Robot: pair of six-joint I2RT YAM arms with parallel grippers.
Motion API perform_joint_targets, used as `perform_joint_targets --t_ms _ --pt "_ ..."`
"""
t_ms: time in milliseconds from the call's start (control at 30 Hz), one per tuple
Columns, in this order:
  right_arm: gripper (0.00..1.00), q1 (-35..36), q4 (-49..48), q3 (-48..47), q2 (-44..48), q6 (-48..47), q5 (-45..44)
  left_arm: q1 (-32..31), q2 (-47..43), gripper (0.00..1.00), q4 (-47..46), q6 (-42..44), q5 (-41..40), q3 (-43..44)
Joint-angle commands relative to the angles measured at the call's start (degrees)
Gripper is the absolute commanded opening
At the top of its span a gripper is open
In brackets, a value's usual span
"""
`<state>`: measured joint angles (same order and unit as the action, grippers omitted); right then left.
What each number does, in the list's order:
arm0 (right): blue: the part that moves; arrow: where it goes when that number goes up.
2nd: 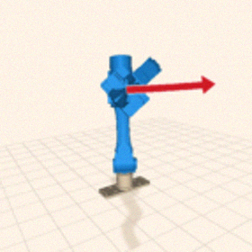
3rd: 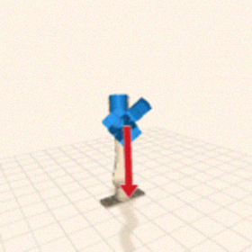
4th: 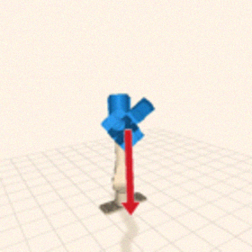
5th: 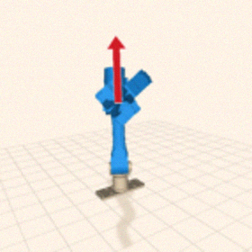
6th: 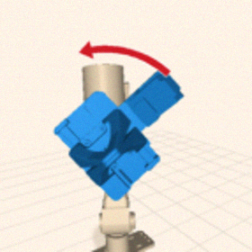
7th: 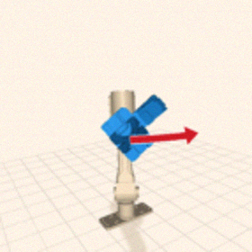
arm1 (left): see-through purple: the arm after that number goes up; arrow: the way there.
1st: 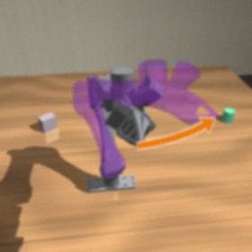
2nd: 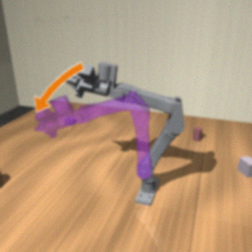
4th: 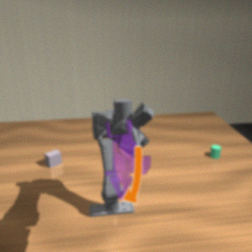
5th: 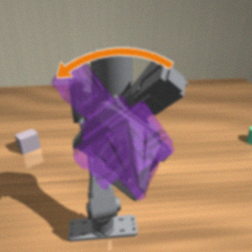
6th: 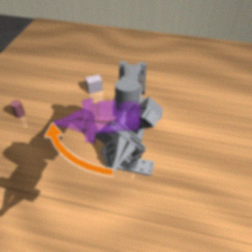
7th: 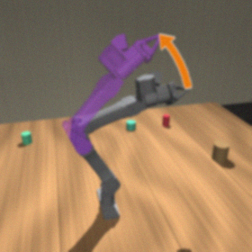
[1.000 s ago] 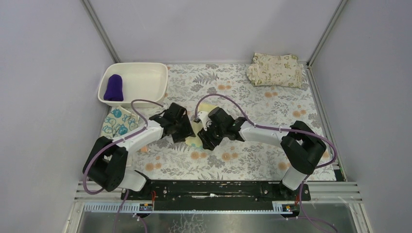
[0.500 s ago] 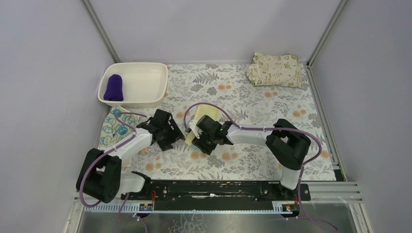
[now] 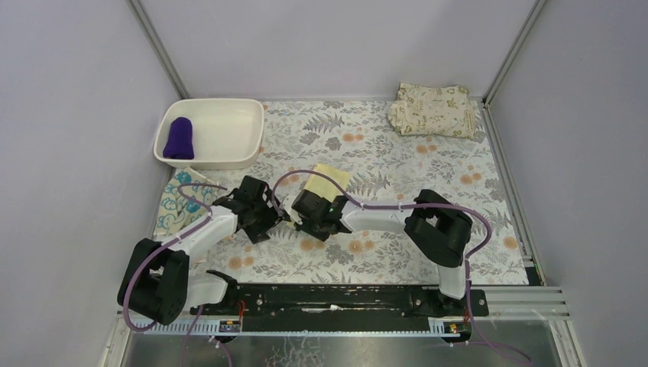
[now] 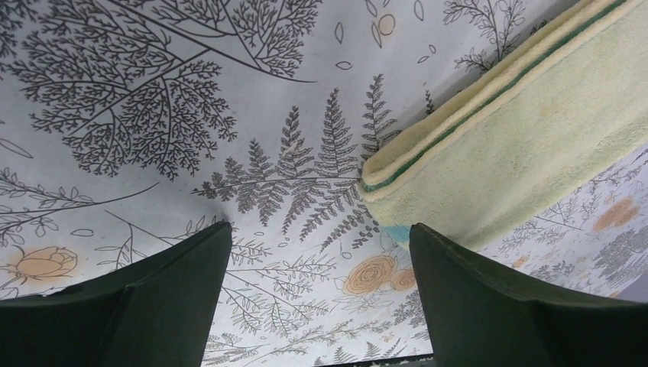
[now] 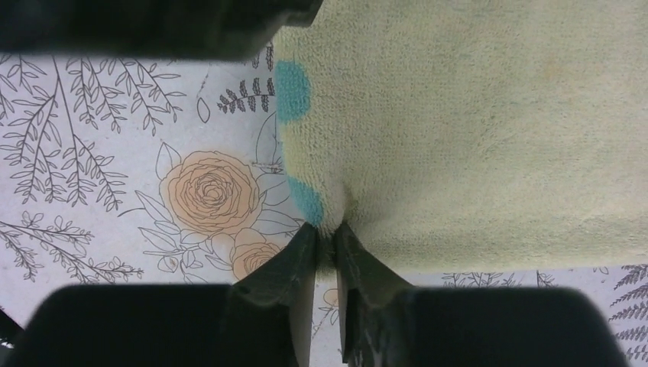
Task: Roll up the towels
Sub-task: Roll the towel at the center of the board.
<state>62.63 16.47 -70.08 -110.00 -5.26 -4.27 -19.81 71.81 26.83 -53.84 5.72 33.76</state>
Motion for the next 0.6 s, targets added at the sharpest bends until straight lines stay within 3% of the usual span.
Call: perform_joint_targets --t_ms 0,167,300,567 --pt "0.16 0.1 4.2 0.8 -3.6 0.3 1.8 0.4 -1.4 0.87 0.2 -2.2 0.9 -0.9" --pt "0.03 -1.4 1.9 0.3 -1.9 3.1 9.5 0.4 -1.5 0.89 0.2 -3.2 2.8 -0.4" --pt "0.01 -2.8 -0.3 1.0 -0.6 5.4 14.6 0.4 -1.7 0.9 0.1 -4.0 4.1 0.7" --pt "0.01 -4.8 -3.0 2.4 0.8 8.5 16.8 -1.0 0.6 0.86 -1.2 -7.2 4.9 1.8"
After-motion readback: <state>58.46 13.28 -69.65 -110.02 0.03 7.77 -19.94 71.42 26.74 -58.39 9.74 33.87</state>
